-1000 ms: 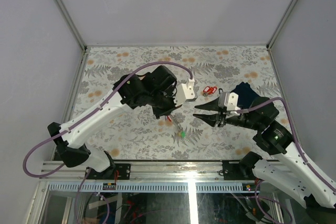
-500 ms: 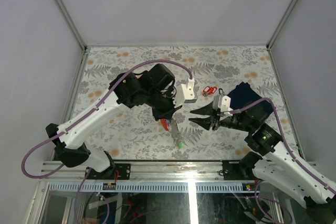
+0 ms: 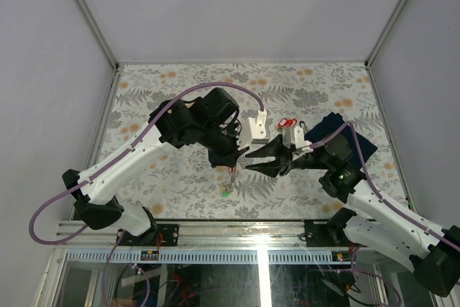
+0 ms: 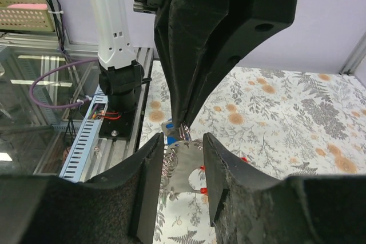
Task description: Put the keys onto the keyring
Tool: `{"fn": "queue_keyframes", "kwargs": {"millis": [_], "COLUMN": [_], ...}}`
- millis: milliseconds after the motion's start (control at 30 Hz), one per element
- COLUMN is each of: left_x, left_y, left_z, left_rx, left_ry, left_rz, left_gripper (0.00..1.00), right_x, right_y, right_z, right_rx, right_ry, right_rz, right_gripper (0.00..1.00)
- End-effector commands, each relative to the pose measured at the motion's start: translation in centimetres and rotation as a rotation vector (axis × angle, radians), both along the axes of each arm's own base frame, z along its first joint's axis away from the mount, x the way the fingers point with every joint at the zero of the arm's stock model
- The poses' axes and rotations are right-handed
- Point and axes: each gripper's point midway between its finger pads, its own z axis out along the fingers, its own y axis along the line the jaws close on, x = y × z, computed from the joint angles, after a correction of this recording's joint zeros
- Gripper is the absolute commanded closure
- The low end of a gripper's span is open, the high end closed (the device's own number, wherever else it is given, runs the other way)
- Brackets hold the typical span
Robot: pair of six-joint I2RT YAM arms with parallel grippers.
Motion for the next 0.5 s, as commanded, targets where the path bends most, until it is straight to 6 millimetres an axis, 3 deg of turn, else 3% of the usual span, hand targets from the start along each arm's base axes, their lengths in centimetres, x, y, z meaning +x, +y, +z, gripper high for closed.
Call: {"fn": "queue_keyframes", "kwargs": {"millis": [0, 467], "left_x": [-0.9, -1.1], "left_y": [-0.1, -0.2], "left_z": [2.0, 2.2], "left_rx": [-0.068, -0.079], "left_ry": [-0.023, -0.019], "left_rz": [-0.043, -0.057], "left_gripper": [1.00, 1.00], "right_x": [-0.8, -0.4], "right_y": [0.5, 1.8], "right_z": [2.0, 1.4], "right_rx": [0.072, 0.048], "right_ry": [-0.057, -0.026], "right_rz": [0.078, 0.139], "right_gripper": [0.60, 0.63]}}
